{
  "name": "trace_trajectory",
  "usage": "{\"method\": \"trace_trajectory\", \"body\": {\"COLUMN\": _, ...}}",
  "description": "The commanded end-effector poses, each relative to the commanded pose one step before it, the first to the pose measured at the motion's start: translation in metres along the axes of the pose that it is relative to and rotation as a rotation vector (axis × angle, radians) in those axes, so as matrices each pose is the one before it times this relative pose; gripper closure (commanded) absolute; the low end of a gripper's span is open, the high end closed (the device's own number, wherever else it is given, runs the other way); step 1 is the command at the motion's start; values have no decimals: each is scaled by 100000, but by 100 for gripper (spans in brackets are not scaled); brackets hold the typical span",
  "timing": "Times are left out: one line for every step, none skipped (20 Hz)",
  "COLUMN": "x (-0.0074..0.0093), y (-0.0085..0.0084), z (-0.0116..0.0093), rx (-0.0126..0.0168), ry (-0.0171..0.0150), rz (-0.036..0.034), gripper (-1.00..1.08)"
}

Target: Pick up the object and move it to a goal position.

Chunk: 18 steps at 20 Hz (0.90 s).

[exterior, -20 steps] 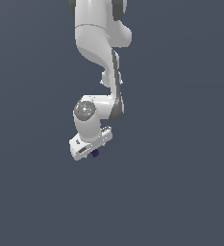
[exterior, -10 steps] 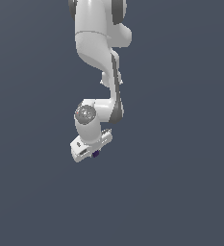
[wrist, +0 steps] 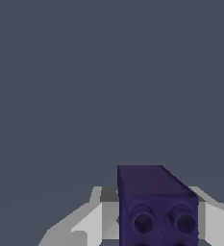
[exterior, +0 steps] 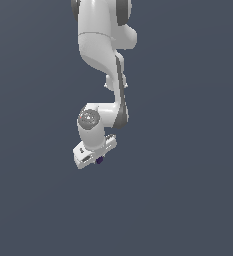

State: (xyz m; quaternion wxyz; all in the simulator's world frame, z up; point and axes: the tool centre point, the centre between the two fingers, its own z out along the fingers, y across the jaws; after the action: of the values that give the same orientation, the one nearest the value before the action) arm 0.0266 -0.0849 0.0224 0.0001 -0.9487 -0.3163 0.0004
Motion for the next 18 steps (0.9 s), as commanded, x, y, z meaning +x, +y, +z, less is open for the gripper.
{"method": "trace_trajectory", "body": {"x": 105, "y": 220, "z": -233, "rx": -52, "ry": 51, "rz": 0, "gripper": 108}}
{"method": "trace_trajectory", "body": {"x": 68, "y": 153, "z": -152, "rx": 0, "ry": 0, "rz": 0, "gripper": 108}}
{"method": "trace_trajectory", "body": {"x": 82, "y": 186, "z": -184, "rx": 0, "ry": 0, "rz": 0, "gripper": 108}}
{"method": "trace_trajectory", "body": {"x": 96, "y": 217, "z": -215, "rx": 0, "ry": 0, "rz": 0, "gripper": 108}}
{"method": "trace_trajectory", "body": {"x": 109, "y": 247, "z": -244, "rx": 0, "ry": 0, "rz": 0, "gripper": 108}}
{"method": "trace_trajectory", "body": {"x": 122, "y": 276, "z": -272, "rx": 0, "ry": 0, "rz": 0, "gripper": 108}}
{"method": "trace_trajectory", "body": {"x": 122, "y": 316, "z": -299, "rx": 29, "ry": 30, "rz": 24, "gripper": 108}}
{"method": "trace_trajectory", "body": {"x": 146, "y": 329, "z": -323, "rx": 0, "ry": 0, "rz": 0, "gripper": 108}}
{"method": "trace_trajectory", "body": {"x": 157, "y": 353, "z": -346, "rx": 0, "ry": 0, "rz": 0, "gripper": 108}}
{"method": "trace_trajectory", "body": {"x": 168, "y": 376, "z": -367, "rx": 0, "ry": 0, "rz": 0, "gripper": 108}}
{"method": "trace_trajectory", "body": {"x": 177, "y": 397, "z": -387, "rx": 0, "ry": 0, "rz": 0, "gripper": 108}}
{"method": "trace_trajectory", "body": {"x": 187, "y": 416, "z": -404, "rx": 0, "ry": 0, "rz": 0, "gripper": 108}}
{"method": "trace_trajectory", "body": {"x": 199, "y": 429, "z": -420, "rx": 33, "ry": 34, "rz": -13, "gripper": 108}}
{"method": "trace_trajectory", "body": {"x": 202, "y": 449, "z": -434, "rx": 0, "ry": 0, "rz": 0, "gripper": 108}}
{"method": "trace_trajectory", "body": {"x": 209, "y": 463, "z": -446, "rx": 0, "ry": 0, "rz": 0, "gripper": 108}}
{"method": "trace_trajectory", "body": {"x": 215, "y": 475, "z": -455, "rx": 0, "ry": 0, "rz": 0, "gripper": 108}}
{"method": "trace_trajectory", "body": {"x": 220, "y": 483, "z": -461, "rx": 0, "ry": 0, "rz": 0, "gripper": 108}}
{"method": "trace_trajectory", "body": {"x": 216, "y": 472, "z": -449, "rx": 0, "ry": 0, "rz": 0, "gripper": 108}}
